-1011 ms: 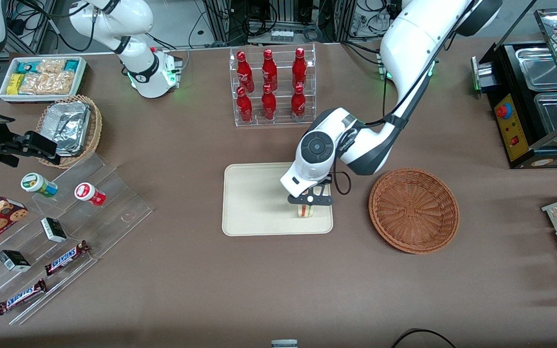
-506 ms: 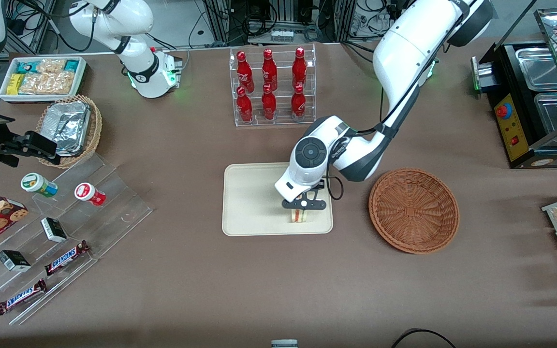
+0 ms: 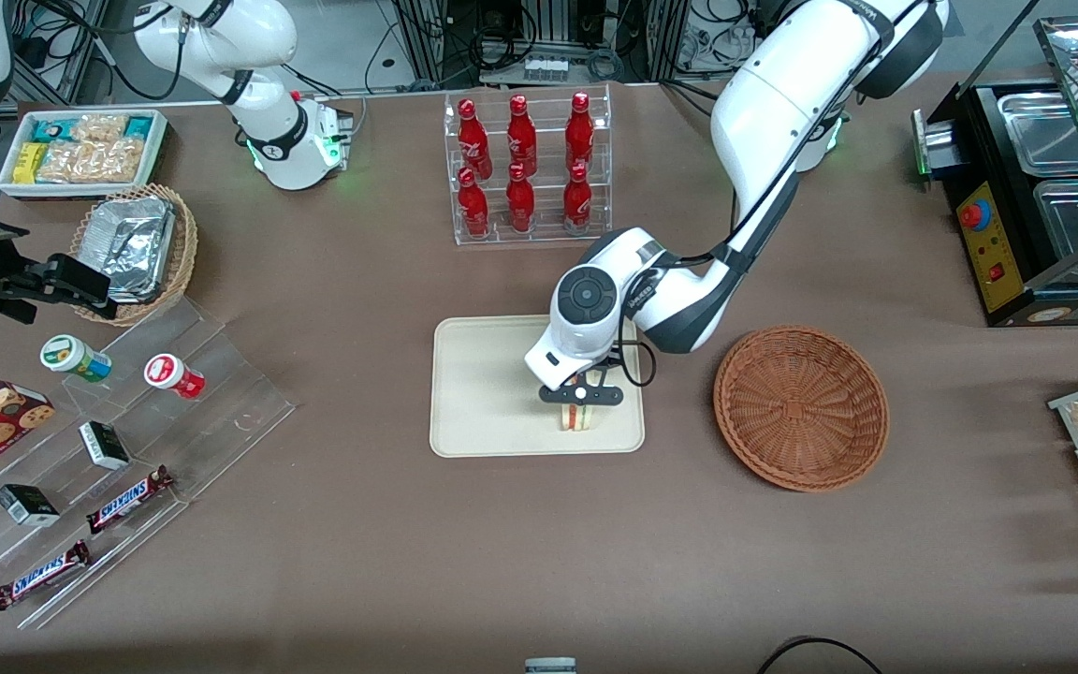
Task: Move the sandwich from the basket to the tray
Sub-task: 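Lower the sandwich onto the tray and open the left gripper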
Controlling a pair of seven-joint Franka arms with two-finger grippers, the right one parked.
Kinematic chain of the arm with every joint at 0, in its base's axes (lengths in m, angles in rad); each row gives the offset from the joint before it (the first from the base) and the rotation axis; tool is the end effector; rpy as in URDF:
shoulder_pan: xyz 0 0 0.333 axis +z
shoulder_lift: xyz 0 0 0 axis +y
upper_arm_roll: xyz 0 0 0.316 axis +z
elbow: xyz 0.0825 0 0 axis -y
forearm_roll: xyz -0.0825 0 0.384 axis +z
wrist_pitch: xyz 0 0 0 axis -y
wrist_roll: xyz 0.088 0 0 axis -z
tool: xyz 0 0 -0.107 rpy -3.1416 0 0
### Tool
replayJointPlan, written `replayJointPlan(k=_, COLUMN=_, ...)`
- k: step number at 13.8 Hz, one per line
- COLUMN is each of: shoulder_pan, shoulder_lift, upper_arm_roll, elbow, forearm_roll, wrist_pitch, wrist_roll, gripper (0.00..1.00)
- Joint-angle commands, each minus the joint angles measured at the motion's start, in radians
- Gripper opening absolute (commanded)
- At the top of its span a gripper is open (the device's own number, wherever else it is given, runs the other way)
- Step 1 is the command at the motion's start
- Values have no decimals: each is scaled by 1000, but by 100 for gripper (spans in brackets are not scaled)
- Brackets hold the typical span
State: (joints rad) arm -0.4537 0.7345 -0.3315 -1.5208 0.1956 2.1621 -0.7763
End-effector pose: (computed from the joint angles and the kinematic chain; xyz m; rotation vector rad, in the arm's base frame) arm 0.5281 -0.4653 0.2393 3.1285 -0.0755 -0.1245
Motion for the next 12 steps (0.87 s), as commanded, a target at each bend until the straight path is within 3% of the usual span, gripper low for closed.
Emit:
replayJointPlan(k=1, shoulder_pan=-19, shoulder_lift=22, upper_arm_roll=11, elbow=33, forearm_roll=24, wrist_pitch=13, wrist_roll=-50, gripper=17)
replayJointPlan(k=4, shoulder_pan=-19, shoulder_lift=28, upper_arm_roll=11, elbow=34, forearm_roll=27, wrist_pitch=13, wrist_roll=-51, gripper=97)
replayJointPlan(k=12, shoulder_pan=-20, shoulder_lift=17, upper_arm_roll=9, elbow=42, forearm_roll=25, wrist_pitch=7, wrist_roll=-70, gripper=100)
